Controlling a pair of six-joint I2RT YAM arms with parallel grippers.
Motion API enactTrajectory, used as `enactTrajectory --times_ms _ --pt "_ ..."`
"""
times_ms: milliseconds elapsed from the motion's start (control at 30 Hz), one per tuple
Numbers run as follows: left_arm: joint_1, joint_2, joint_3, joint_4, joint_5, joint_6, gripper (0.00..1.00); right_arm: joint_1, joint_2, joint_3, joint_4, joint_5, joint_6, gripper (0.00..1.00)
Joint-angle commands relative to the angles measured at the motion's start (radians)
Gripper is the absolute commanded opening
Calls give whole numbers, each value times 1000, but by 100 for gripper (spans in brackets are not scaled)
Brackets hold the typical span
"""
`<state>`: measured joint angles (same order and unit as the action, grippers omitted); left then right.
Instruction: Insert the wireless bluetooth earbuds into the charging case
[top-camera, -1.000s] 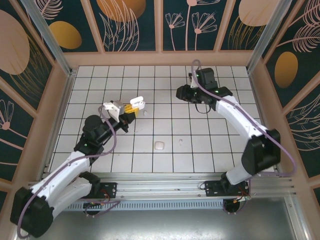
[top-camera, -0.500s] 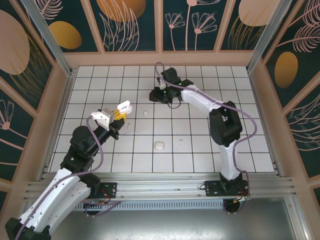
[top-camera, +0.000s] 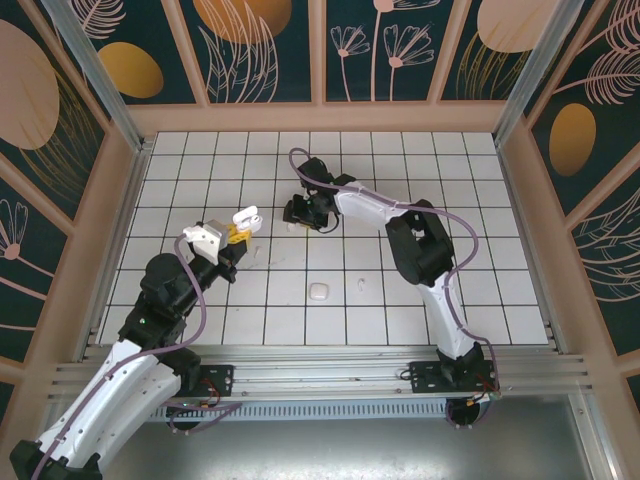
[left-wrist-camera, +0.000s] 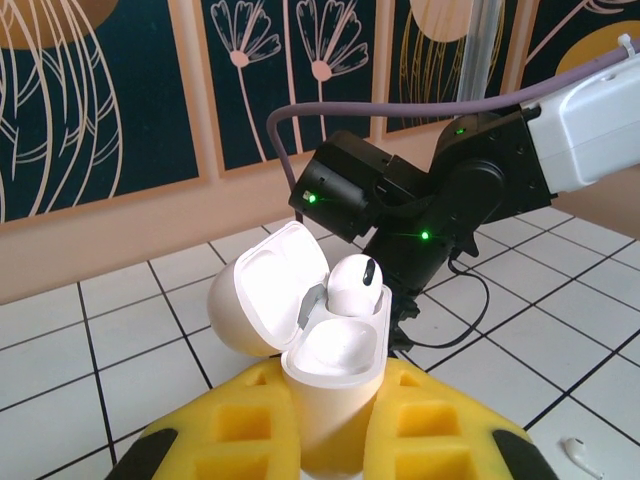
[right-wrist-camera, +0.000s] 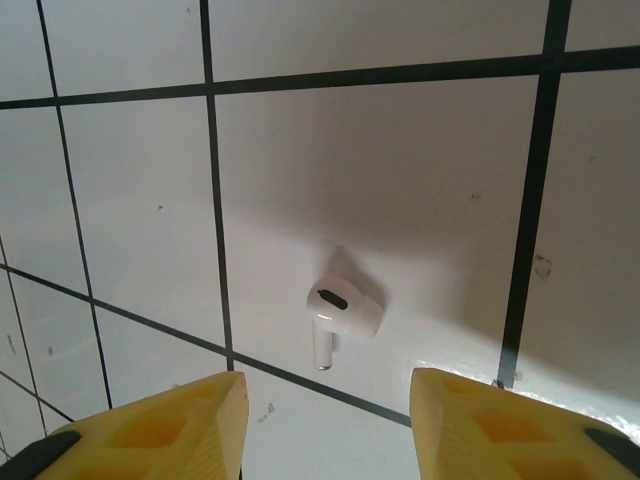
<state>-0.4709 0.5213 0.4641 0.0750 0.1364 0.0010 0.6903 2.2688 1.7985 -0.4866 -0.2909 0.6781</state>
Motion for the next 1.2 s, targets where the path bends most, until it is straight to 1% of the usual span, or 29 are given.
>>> enactTrajectory --times_ms 0,233,400,600,867,1167 --pt "5 -18 -14 -6 -12 23 0 17 30 41 -32 24 38 47" --pt "5 -25 -21 1 -1 20 0 36 77 86 -68 63 39 45" --pt "5 -25 -30 10 6 14 0 47 134 178 -158 128 13 46" --pt "5 -27 -34 15 9 10 0 48 160 219 -180 168 4 45" --pt "5 -31 -46 25 8 -1 0 60 211 281 -221 195 -17 40" --pt "5 -35 -57 32 5 -7 0 80 223 306 -274 251 -65 30"
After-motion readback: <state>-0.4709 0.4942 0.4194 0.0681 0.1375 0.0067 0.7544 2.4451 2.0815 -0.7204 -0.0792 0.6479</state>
